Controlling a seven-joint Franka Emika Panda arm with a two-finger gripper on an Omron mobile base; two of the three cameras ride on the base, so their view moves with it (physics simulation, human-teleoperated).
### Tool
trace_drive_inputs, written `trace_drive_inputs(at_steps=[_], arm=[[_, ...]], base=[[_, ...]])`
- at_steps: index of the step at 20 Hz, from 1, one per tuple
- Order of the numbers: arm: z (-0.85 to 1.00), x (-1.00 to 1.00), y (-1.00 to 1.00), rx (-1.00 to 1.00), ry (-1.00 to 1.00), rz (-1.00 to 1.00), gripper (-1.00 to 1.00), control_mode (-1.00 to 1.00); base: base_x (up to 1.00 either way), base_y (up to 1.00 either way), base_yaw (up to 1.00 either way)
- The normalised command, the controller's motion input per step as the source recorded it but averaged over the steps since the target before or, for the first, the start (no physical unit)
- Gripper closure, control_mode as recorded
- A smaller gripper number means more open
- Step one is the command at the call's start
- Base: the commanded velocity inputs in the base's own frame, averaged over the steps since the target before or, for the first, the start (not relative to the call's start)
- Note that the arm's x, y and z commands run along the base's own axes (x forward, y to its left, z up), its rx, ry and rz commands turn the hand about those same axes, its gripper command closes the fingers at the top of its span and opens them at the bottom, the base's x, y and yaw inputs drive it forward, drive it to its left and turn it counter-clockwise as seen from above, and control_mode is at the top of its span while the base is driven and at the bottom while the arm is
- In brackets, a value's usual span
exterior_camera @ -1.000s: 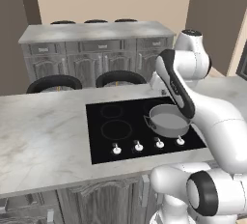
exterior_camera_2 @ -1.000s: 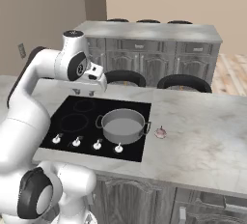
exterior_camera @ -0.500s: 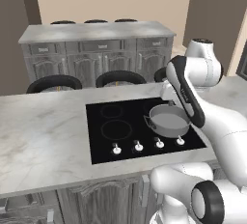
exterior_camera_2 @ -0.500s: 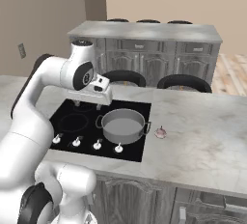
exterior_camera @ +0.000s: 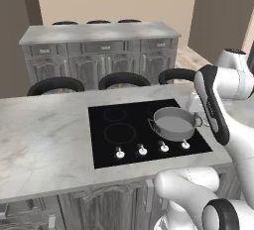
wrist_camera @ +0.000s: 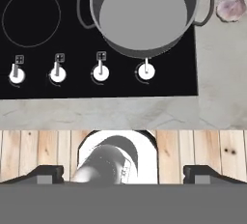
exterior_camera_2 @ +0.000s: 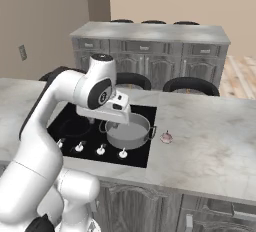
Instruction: Turn on the burner for the pot on the stove. Wait thirty seconds for the pot to heat up. Then add the garlic to the pot.
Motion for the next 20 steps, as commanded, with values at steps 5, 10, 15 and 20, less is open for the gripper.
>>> trace_drive_inputs(at_steps=[5,10,15,20], arm=[[-0.26,-0.21,-0.31,0.01,0.00,0.00,-1.00,-1.00],[-0.34,-0.15,-0.03,0.00,-0.01,0.00,-1.00,-1.00],[-0.29,-0.03,0.00,0.00,0.00,0.00,-1.00,-1.00],[-0.21,0.00,0.00,0.00,0.00,0.00,-1.00,-1.00]], base=[[0.00,0.00,0.00],[0.00,0.00,0.00],[0.00,0.00,0.00],[0.00,0.00,0.00]])
